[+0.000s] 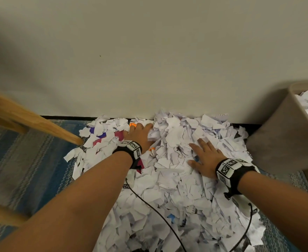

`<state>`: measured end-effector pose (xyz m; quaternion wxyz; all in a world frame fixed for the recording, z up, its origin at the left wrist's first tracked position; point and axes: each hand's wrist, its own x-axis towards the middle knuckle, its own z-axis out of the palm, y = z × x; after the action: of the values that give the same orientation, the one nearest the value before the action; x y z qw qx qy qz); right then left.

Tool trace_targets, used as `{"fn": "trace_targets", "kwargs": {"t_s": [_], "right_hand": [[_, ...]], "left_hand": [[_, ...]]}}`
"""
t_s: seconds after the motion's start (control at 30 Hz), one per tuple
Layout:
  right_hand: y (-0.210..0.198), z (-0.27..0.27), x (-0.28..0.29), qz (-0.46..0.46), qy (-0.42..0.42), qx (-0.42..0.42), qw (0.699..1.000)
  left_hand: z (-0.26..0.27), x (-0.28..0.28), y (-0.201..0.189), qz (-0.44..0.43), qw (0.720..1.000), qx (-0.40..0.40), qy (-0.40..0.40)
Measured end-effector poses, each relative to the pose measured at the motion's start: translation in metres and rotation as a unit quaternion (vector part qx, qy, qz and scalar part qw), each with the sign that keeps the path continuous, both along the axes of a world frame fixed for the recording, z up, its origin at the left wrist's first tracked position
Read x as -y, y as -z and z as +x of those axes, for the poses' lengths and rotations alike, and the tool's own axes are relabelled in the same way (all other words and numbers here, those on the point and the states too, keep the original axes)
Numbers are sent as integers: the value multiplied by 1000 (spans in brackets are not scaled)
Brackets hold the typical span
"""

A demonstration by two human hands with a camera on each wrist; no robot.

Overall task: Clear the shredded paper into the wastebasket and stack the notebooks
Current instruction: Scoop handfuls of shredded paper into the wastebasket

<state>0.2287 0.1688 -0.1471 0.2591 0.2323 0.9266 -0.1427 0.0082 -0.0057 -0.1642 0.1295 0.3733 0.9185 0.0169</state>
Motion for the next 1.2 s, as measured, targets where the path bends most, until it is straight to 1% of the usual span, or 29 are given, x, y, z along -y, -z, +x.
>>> {"fn": "trace_targets", "kwargs": {"t_s": [0.1,0.2,0.27,0.4,0.5,0.7,0.83,0.9,0.97,1.1,1.2], "right_hand": [[-2,0,-2,1,0,-7,1000],[-4,3,-1,1,-9,-8,1000],[-6,5,0,4,-17,-9,1000],[-18,9,3,5,-38,-15,999],[-27,9,7,23,-58,-14,998],[-41,5,10,7,-26,15,1000],[-48,1,13,33,-51,32,998],[-50,-5,13,45,-62,17,997],[-48,-11,14,64,-70,-21,995],[-39,-29,20,69,-34,-96,992],[-33,-48,28,49,-15,-112,992]], "left_hand": [[-10,2,-7,-1,1000,3,6],[-18,8,-13,31,999,9,-20],[-22,13,-16,47,998,0,-42],[-26,20,-27,52,997,-35,-43],[-26,23,-37,49,997,-41,-50],[-22,24,-52,41,998,-33,-22],[-20,30,-56,31,999,-35,1],[-20,36,-56,23,999,-36,6],[-21,42,-54,14,999,-30,-1],[-16,44,-49,-6,1000,-4,-7],[-9,42,-44,-4,1000,6,13]]}}
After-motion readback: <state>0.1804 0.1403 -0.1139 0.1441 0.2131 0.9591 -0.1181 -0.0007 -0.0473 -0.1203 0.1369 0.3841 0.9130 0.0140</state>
